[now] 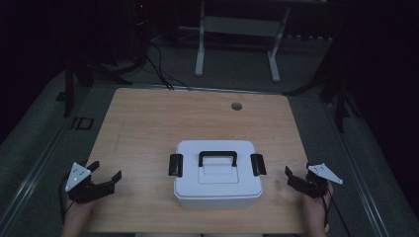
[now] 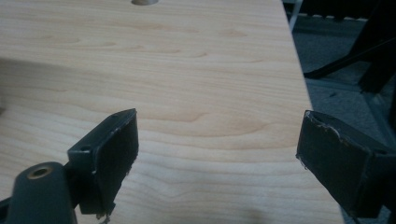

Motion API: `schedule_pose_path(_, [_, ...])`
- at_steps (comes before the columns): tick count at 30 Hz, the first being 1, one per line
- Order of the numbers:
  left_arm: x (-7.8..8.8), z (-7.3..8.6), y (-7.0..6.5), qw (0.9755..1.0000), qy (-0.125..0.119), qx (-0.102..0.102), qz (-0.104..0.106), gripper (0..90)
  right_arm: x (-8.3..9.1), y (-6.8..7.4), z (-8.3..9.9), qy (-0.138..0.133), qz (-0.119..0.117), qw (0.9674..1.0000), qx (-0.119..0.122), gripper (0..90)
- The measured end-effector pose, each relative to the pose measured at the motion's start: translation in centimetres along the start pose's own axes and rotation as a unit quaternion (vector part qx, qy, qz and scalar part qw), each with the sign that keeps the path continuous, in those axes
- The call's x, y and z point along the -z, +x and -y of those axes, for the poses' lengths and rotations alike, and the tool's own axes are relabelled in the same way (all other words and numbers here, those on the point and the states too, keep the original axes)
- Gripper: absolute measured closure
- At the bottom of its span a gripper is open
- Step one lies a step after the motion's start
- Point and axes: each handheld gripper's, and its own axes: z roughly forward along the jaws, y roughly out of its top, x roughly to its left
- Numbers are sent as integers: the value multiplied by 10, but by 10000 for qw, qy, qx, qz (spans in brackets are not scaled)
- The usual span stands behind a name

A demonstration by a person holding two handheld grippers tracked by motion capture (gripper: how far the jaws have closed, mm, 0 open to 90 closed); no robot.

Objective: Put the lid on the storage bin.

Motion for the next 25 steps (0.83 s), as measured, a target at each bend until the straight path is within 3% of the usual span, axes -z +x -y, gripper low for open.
schedule_pose_path(3, [0, 2, -6, 9997, -10, -190, -152, 84, 1, -1, -1, -66, 56, 10000, -33, 123])
schedule_pose_path(9, [2, 3, -10, 9987, -128, -280, -401, 84, 4, -1, 3, -30, 157, 9998, -118, 123])
schedule_pose_path(15, [5, 5, -7, 9979, -323, -130, -542, 84, 4, 1, 6, -3, 154, 9999, -65, 123])
schedule_pose_path(25, [8, 9, -1, 9980, -408, 35, -486, 84, 4, 2, 5, -1, 126, 9999, -66, 123])
